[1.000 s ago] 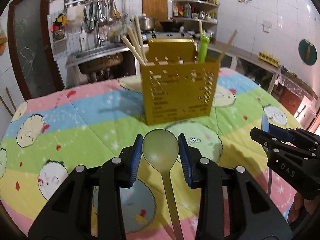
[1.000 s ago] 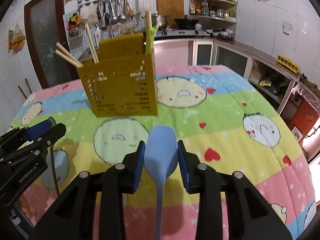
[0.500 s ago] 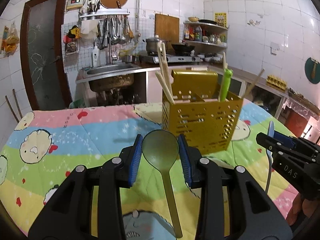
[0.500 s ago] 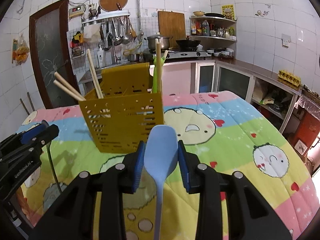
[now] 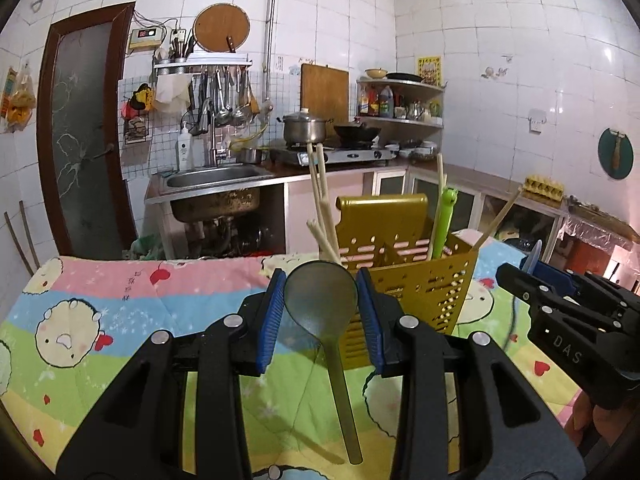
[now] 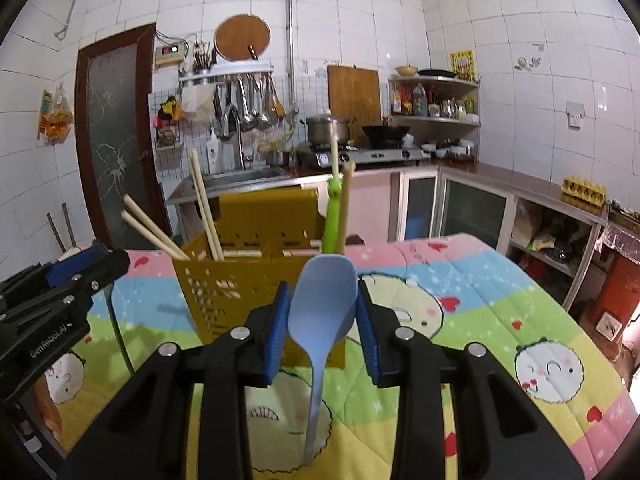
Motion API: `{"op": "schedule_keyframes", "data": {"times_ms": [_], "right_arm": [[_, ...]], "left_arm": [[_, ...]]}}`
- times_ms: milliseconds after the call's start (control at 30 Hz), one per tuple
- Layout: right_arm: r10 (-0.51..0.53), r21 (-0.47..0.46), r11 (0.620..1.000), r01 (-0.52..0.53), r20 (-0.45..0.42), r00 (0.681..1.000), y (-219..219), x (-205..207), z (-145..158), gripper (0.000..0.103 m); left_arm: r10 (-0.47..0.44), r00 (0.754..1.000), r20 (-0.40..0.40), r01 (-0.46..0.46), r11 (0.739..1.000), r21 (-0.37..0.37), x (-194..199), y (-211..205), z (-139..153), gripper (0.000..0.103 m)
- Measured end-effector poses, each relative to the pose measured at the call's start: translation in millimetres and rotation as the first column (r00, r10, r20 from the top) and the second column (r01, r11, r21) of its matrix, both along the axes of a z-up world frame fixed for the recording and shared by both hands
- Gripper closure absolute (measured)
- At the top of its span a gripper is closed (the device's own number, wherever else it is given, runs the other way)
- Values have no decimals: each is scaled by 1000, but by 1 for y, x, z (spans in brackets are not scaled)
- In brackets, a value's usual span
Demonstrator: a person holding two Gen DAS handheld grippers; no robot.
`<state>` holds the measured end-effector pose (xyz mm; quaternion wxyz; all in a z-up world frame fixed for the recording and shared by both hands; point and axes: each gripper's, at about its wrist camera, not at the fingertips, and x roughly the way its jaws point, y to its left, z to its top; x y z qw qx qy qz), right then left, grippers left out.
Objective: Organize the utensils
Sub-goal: 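Lift both spoons and carry them above the yellow holder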
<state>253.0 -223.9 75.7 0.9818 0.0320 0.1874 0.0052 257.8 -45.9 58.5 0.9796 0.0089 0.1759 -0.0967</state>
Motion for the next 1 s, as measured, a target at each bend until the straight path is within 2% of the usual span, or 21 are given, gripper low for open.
{"op": "schedule_keyframes", "data": {"times_ms": [233, 367, 600, 767, 867, 1000], "right_arm": [[37, -11, 999, -36, 52, 998, 6, 1, 17, 71], [57, -27, 998, -55, 78, 995, 9, 0, 34, 71], [56, -53, 997, -49, 151, 987, 7, 7, 82, 71], [32, -60, 998, -20, 194, 980, 3, 25, 119, 71], [17, -59, 998, -6, 191, 981, 4, 40, 128, 71], [-10, -66, 998, 22, 178, 984, 8, 58, 123, 71]], "left_arm": [[-12, 999, 29, 13, 1000, -14, 1, 0, 14, 68], [-21, 998, 63, 23, 999, -28, -2, 1, 35, 68], [-20, 982, 187, 27, 999, -35, 1, -10, 89, 68], [9, 964, 266, 0, 999, -34, 20, -24, 120, 68], [28, 959, 282, -21, 999, -28, 39, -35, 123, 68], [50, 968, 247, -47, 999, -20, 66, -44, 104, 68]]}}
